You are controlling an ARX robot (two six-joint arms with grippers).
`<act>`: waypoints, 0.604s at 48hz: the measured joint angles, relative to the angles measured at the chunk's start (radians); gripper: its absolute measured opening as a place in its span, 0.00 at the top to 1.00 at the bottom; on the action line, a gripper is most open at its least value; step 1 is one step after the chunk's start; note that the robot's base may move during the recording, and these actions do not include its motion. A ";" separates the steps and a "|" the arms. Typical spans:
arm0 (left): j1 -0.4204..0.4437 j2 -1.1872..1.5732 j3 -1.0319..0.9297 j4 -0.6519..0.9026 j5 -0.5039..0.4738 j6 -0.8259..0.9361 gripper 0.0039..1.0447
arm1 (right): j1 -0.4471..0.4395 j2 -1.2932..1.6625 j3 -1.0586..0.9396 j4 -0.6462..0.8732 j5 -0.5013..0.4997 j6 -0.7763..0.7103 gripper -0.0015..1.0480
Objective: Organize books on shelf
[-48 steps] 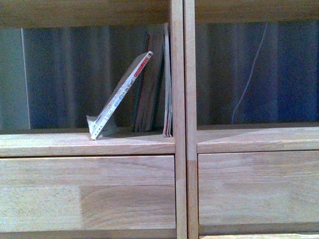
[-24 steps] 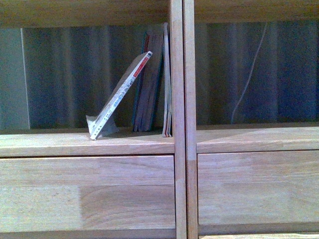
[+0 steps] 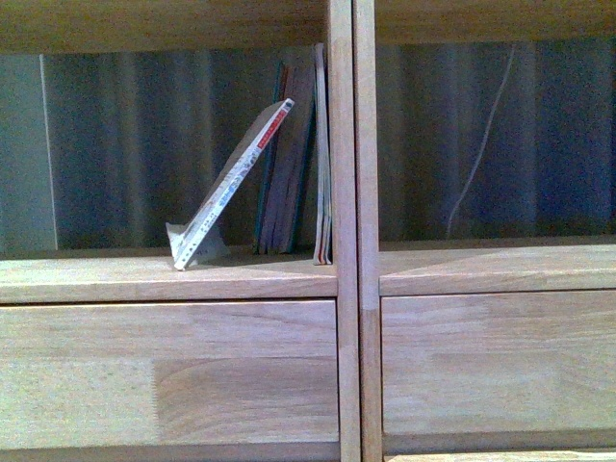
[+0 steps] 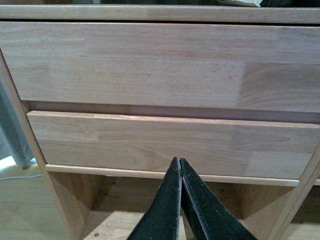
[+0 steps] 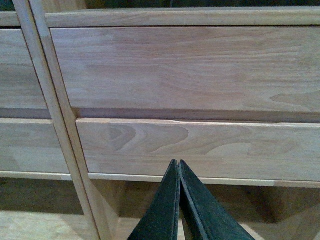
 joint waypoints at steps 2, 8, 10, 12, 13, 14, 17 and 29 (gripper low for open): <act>0.000 -0.063 0.000 -0.087 0.002 0.000 0.98 | 0.000 -0.048 0.000 -0.056 -0.003 0.000 0.97; 0.001 -0.166 0.000 -0.174 -0.001 0.000 0.98 | 0.000 -0.168 0.000 -0.174 -0.003 0.000 0.97; 0.001 -0.168 0.000 -0.175 -0.002 0.000 0.98 | 0.000 -0.173 0.000 -0.176 -0.002 0.000 0.97; 0.001 -0.170 0.000 -0.176 -0.001 0.000 0.98 | 0.000 -0.173 0.000 -0.177 -0.003 0.000 0.97; 0.001 -0.171 0.000 -0.176 -0.001 0.000 0.98 | 0.000 -0.173 0.000 -0.179 0.000 0.000 0.97; 0.001 -0.171 0.000 -0.177 -0.002 0.000 0.98 | 0.000 -0.173 0.000 -0.179 0.001 0.000 0.97; 0.001 -0.171 0.000 -0.177 -0.002 0.000 0.98 | 0.000 -0.174 0.000 -0.179 -0.002 0.000 0.97; 0.001 -0.171 0.000 -0.178 -0.002 0.000 0.97 | 0.000 -0.174 0.000 -0.179 -0.002 0.000 0.97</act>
